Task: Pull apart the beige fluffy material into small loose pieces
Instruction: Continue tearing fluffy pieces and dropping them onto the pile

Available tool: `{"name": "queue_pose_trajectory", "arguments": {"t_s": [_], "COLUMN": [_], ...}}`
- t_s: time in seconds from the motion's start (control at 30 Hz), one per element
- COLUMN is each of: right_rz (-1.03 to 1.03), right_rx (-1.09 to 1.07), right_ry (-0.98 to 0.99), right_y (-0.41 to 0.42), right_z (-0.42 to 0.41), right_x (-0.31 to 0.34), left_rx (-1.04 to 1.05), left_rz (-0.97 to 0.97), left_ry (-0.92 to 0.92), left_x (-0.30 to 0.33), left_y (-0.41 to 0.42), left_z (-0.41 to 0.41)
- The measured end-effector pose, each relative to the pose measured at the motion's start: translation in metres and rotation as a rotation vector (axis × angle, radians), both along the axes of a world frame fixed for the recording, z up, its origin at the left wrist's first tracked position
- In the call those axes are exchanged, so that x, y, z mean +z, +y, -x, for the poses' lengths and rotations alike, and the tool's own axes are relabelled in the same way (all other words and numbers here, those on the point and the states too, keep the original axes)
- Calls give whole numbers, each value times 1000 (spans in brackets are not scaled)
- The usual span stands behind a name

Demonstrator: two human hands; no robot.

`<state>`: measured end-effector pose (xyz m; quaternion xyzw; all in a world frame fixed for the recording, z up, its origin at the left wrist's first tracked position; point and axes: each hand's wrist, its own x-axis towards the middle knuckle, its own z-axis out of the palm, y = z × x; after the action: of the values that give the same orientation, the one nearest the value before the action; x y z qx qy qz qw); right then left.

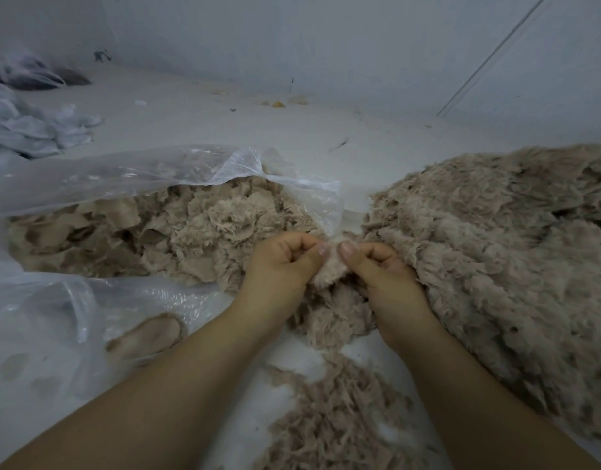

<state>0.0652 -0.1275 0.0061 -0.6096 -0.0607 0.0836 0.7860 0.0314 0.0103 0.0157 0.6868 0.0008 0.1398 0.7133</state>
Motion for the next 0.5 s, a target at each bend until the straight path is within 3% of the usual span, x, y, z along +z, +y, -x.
{"name": "queue_pose_trajectory", "arguments": {"t_s": [0.1,0.27,0.5], "right_rz": [-20,-47,-83], "right_rx": [11,-10,19], "right_ry": [17,51,-1], "right_y": [-1,-1,-1], "right_z": [0,-1,0], "right_x": [1,2,0], "left_rx": [-40,-141,-145], "left_rz": [-2,-293,-36], "left_ry": [43,73,31], "left_x": [0,1,6], "left_y": [0,1,5], "left_z": [1,3,6]}}
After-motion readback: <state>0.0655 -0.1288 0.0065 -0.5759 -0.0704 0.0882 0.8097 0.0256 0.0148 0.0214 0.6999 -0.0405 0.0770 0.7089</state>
